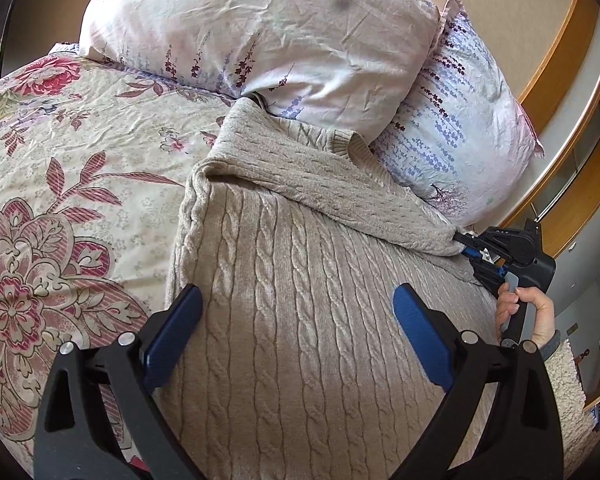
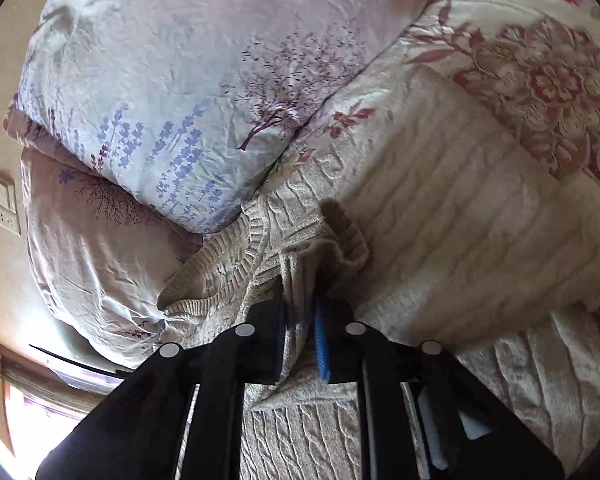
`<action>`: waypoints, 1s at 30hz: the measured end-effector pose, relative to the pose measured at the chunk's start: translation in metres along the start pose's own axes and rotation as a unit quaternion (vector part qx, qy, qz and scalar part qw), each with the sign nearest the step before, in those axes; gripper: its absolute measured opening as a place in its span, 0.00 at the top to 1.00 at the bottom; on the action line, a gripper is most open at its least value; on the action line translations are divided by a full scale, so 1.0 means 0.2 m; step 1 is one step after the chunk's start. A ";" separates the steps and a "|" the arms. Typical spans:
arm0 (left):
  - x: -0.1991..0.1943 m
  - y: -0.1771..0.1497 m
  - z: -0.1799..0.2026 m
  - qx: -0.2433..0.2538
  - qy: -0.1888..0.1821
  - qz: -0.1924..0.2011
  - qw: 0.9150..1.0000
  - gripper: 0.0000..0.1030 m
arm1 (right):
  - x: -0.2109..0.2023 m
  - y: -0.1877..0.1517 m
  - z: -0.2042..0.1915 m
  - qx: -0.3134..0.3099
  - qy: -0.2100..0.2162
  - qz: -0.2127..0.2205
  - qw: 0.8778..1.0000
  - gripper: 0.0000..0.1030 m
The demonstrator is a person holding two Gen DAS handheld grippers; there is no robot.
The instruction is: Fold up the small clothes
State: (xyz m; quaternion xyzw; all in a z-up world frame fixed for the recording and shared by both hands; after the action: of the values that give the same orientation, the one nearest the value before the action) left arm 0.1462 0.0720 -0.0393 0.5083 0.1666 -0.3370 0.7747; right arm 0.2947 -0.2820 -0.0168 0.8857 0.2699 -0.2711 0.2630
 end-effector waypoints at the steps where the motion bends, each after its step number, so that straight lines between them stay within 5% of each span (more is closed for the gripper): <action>1: 0.00 0.00 0.00 0.000 0.000 0.000 1.000 0.07 | -0.03 0.02 -0.08 -0.032 0.011 0.012 0.999 0.92; 4: 0.00 0.00 0.00 0.002 0.001 -0.001 1.000 0.06 | -0.21 0.08 -0.32 -0.107 0.064 0.082 0.989 0.92; 6: 0.00 0.00 0.00 0.003 0.001 -0.002 1.000 0.06 | -0.29 0.09 -0.33 -0.135 0.052 0.116 0.983 0.92; 11: 0.01 0.00 0.00 0.001 -0.002 -0.001 1.000 0.06 | -0.09 -0.01 0.13 -0.059 -0.074 0.027 0.995 0.92; 18: 0.01 0.00 0.00 0.000 -0.002 -0.001 1.000 0.06 | -0.15 -0.04 0.13 -0.054 -0.049 0.041 0.996 0.92; 23: 0.01 0.00 0.00 0.000 -0.002 -0.001 1.000 0.06 | -0.10 -0.08 0.19 -0.054 -0.088 0.019 0.994 0.92; 30: -0.01 0.01 0.01 0.002 -0.016 0.000 1.000 0.06 | -0.11 -0.10 0.21 -0.041 -0.086 0.002 0.996 0.90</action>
State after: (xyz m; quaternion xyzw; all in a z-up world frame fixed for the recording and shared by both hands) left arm 0.1459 0.0727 -0.0353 0.5041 0.1537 -0.3456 0.7764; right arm 0.2526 -0.3001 -0.0391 0.8485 0.2550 -0.3341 0.3215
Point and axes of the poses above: each gripper's, at about its wrist camera, not at the fingertips, and x roughly the way its jaws point, z to its right, y to its top, the point moved 9 cm from there along x, roughly the way its jaws point, and after that the axes turned 5 degrees about x, right-handed, at the moved point
